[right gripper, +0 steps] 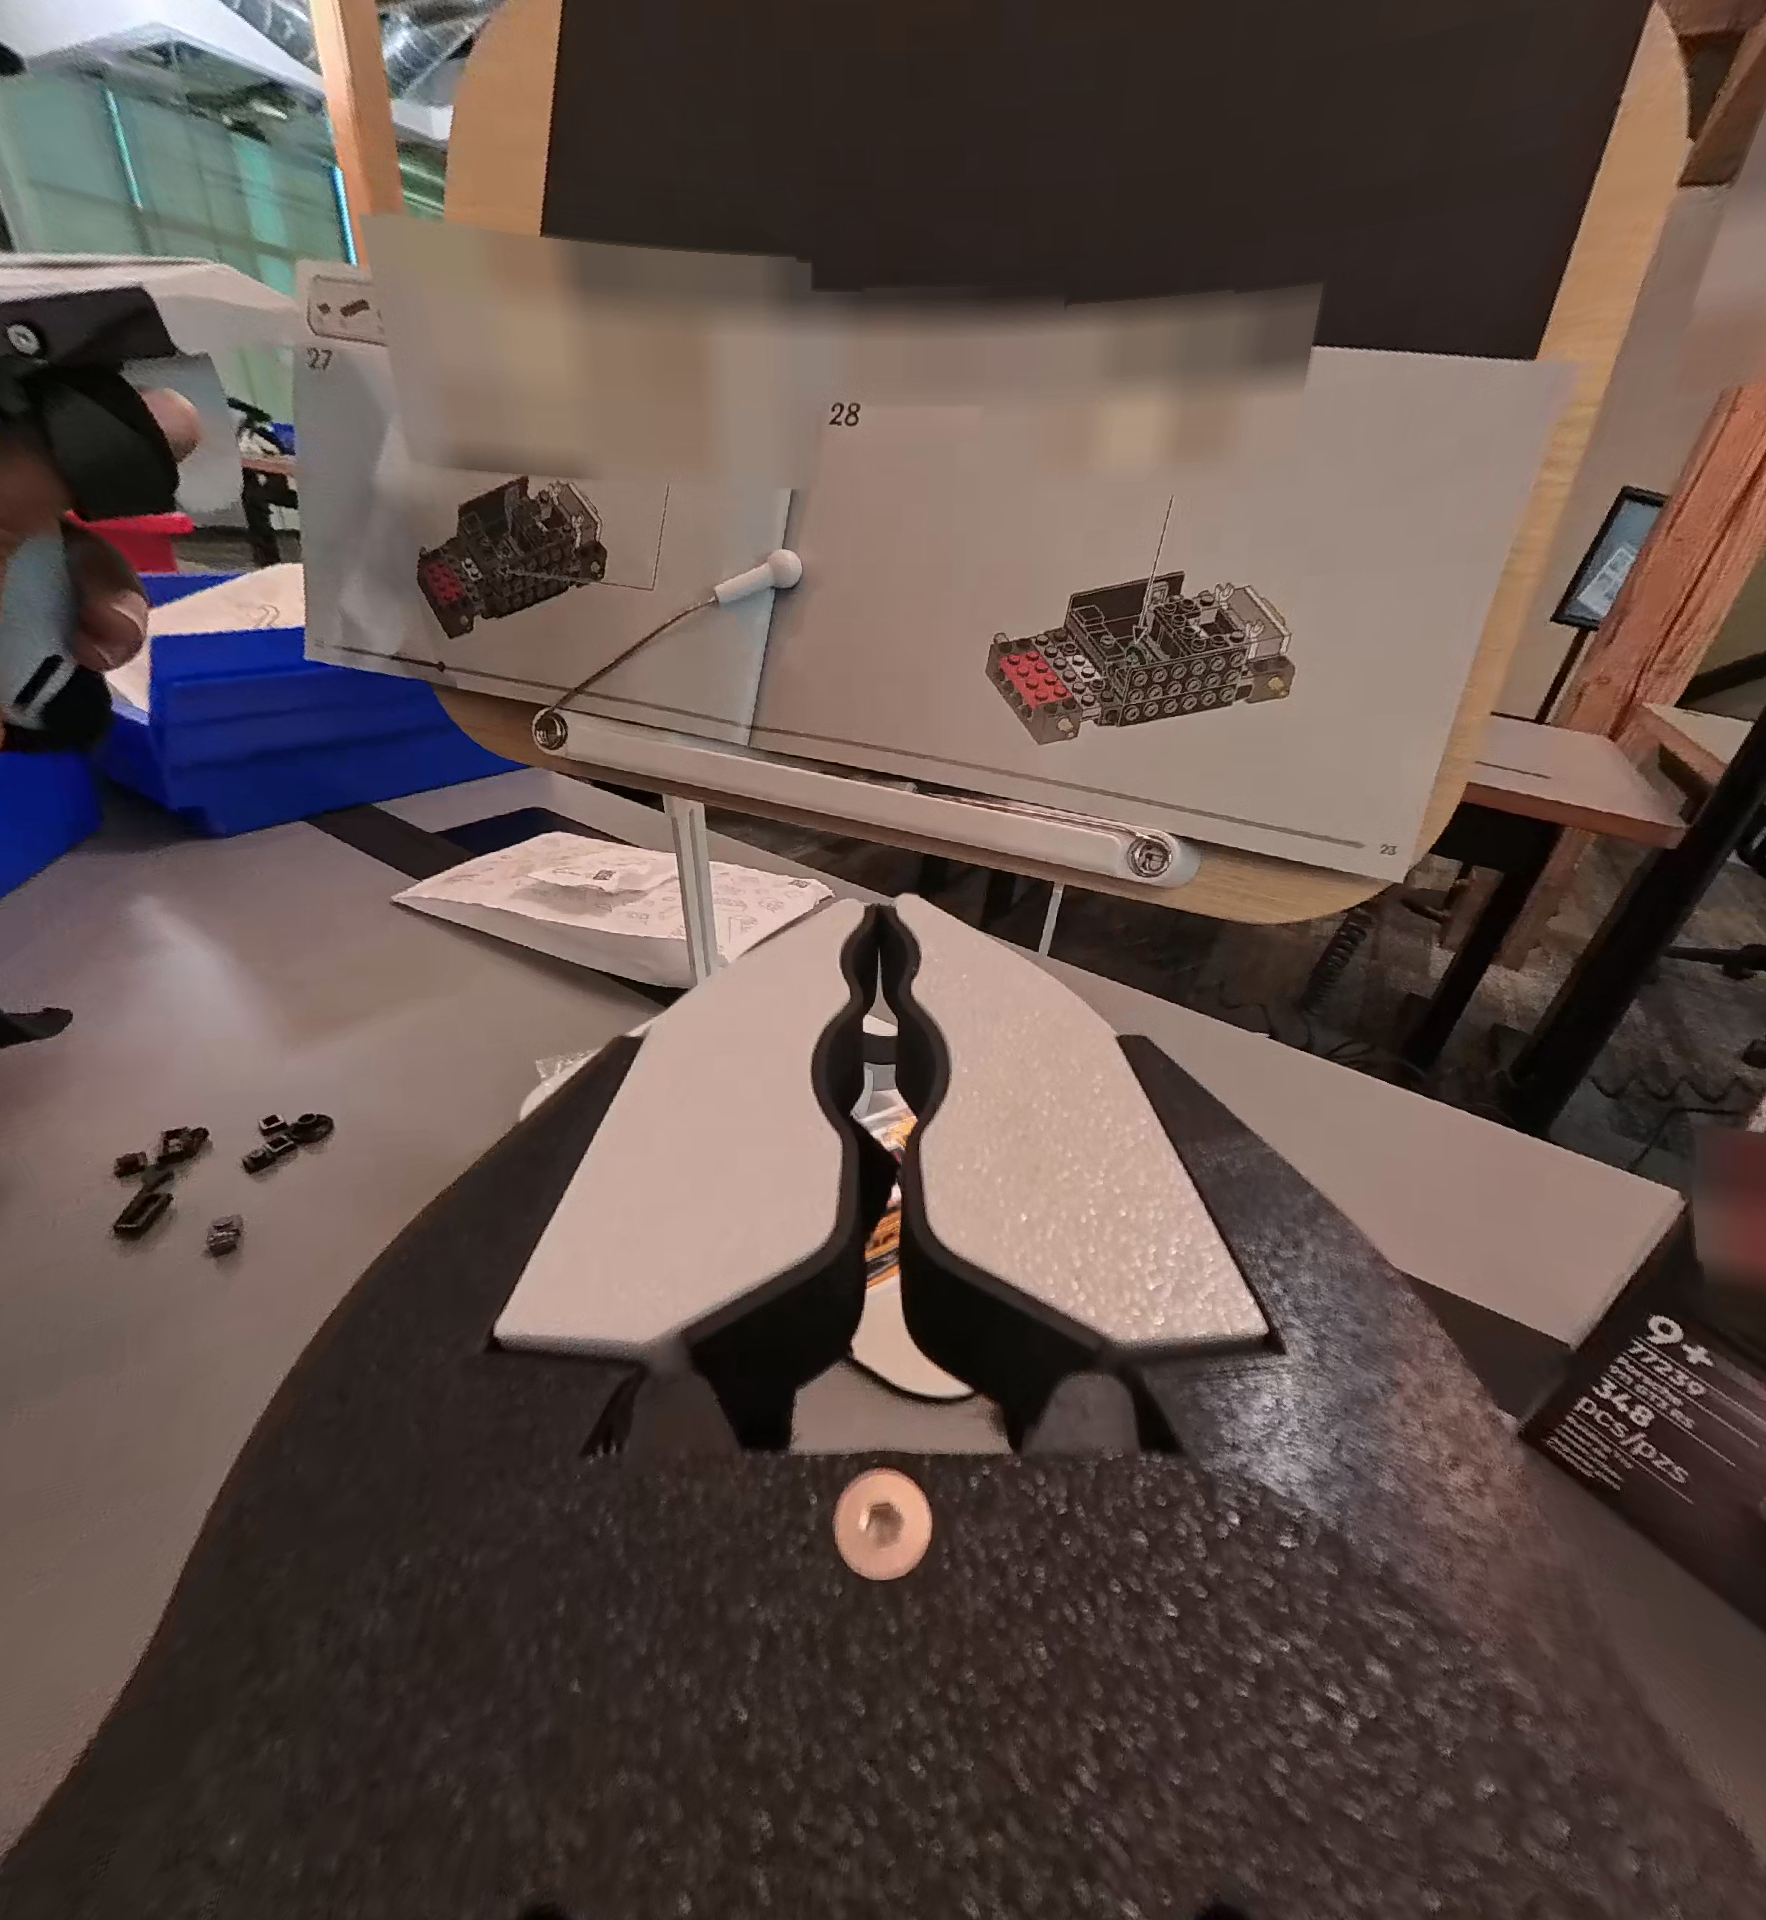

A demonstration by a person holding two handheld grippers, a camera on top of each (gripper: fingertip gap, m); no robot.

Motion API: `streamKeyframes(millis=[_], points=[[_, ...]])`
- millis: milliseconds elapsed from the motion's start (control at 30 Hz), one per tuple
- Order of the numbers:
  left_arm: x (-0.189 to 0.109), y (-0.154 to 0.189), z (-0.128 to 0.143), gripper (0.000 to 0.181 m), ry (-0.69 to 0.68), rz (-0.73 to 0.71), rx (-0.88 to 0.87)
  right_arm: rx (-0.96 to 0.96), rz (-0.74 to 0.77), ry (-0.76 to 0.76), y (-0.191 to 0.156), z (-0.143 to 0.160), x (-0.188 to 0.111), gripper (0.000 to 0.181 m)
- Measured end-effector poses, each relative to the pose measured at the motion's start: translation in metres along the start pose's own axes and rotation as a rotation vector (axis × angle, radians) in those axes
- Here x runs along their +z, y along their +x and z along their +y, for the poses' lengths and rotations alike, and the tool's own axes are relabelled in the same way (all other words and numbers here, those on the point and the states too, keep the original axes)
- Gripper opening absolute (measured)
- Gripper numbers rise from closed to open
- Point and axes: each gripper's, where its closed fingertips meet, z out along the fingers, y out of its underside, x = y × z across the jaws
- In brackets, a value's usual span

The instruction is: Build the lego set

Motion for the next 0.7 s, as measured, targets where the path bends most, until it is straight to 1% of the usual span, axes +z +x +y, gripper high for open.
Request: streamKeyframes(millis=[200, 433, 700], points=[[-0.002, 0.003, -0.002, 0.0, 0.005, 0.003, 0.015, 0.015, -0.003, 0.005, 0.001, -0.004, -0.001, 0.0], [0.0, 0.01, 0.004, 0.0, -0.009, 0.016, 0.026, 0.017, -0.012, -0.004, -0.001, -0.002, -0.001, 0.0], [-0.001, 0.012, 0.004, 0.0, -0.007, 0.026, 0.015, 0.02, -0.021, -0.012, -0.003, 0.0, 0.0, 0.0]])
